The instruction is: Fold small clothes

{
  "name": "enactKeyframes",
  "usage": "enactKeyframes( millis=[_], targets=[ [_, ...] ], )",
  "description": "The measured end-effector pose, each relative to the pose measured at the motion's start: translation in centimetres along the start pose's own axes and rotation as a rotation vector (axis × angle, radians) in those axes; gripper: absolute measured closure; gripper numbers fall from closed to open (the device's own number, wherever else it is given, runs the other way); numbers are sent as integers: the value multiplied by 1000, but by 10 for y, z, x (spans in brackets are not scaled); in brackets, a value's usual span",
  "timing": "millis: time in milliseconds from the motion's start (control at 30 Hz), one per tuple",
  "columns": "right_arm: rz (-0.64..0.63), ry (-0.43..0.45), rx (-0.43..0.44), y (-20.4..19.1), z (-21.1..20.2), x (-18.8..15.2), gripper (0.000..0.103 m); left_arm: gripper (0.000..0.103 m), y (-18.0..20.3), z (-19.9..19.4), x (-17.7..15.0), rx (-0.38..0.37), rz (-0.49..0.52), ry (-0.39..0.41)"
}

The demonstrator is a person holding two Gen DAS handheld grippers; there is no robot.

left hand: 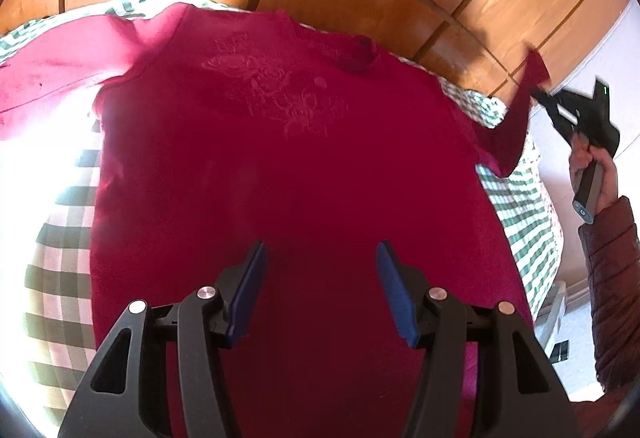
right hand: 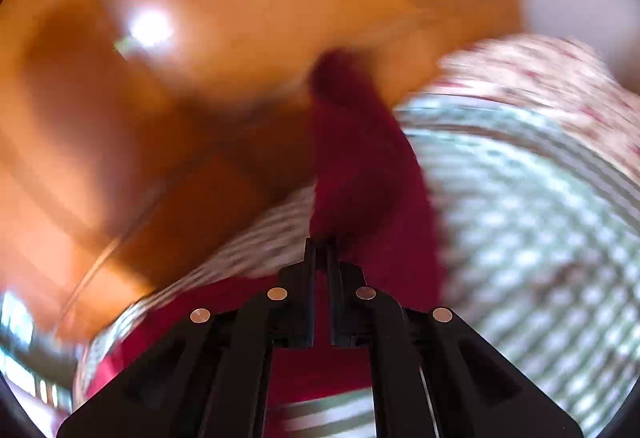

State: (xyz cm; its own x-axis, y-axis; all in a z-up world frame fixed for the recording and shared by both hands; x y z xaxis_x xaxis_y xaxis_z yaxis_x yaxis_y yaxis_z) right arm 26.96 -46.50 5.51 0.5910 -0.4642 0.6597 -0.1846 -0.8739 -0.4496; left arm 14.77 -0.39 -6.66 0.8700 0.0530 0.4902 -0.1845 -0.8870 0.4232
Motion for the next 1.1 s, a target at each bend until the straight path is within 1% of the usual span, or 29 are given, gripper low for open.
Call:
enactKeyframes(
  millis=[67, 100, 167, 233, 333, 367, 433, 467, 500, 633, 700, 733, 767, 800, 900, 967, 1033, 1067, 1100],
  targets=[
    [-102, -42, 79, -58, 17, -15, 99, 47, -2, -5, 3, -5, -2, 13],
    [-135, -64, 110, -79, 25, -23, 99, 47, -3, -7, 4, -6, -6, 19],
    [-218, -121, 177, -128, 44, -47, 99, 47, -6, -10, 8, -15, -17, 30],
    [-297, -168, 206, -166, 60, -71, 99, 47, -9, -13, 12, -22, -30, 43],
    [-381, -245, 253, -207, 81, -106, 100, 47, -16, -15, 21, -29, -47, 57],
    [-410, -283, 274, -219, 88, -120, 100, 47, -17, -15, 24, -31, -49, 62],
    [-414, -315, 289, -229, 90, -136, 86, 46, -22, -14, 32, -25, -62, 72],
    [-397, -310, 295, -230, 89, -140, 61, 46, -25, -13, 36, -29, -71, 75],
    [-376, -299, 296, -226, 87, -138, 41, 46, -30, -11, 43, -38, -87, 76],
    [-287, -269, 294, -194, 60, -135, 40, 47, -43, 0, 65, -57, -152, 80],
    [-243, -266, 280, -168, 44, -139, 40, 47, -47, 11, 82, -65, -170, 79],
    [-215, -271, 268, -151, 37, -143, 39, 47, -47, 16, 89, -67, -173, 77],
    [-188, -278, 247, -134, 31, -148, 34, 47, -44, 21, 95, -70, -170, 74],
    [-172, -279, 229, -121, 25, -151, 32, 47, -40, 31, 104, -69, -162, 69],
    [-87, -276, 163, -74, 13, -158, 32, 47, -28, 56, 124, -68, -147, 45],
    [-37, -273, 150, -54, 10, -158, 32, 48, -19, 75, 138, -65, -141, 24],
    [33, -268, 164, -40, 16, -156, 32, 48, -13, 88, 147, -70, -139, 11],
    [51, -263, 173, -35, 15, -154, 32, 51, -9, 96, 153, -68, -139, 4],
    [74, -252, 181, -32, 19, -151, 26, 58, -6, 101, 157, -72, -141, 2]
  ],
)
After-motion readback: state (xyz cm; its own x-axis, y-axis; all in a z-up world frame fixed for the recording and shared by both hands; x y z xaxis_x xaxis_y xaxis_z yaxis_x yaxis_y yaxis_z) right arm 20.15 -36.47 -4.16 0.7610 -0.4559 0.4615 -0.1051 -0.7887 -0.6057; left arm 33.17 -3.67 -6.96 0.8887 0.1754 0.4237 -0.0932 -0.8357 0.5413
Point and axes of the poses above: each gripper's, at about its wrist camera, not at the fingertips, and z roughly the way its jaws point, y to its right, x to its top, the point moved 3 cm from there along z, roughly the way its jaws point, and after that the axes turned 1 degree about z, right-handed, at the moved point
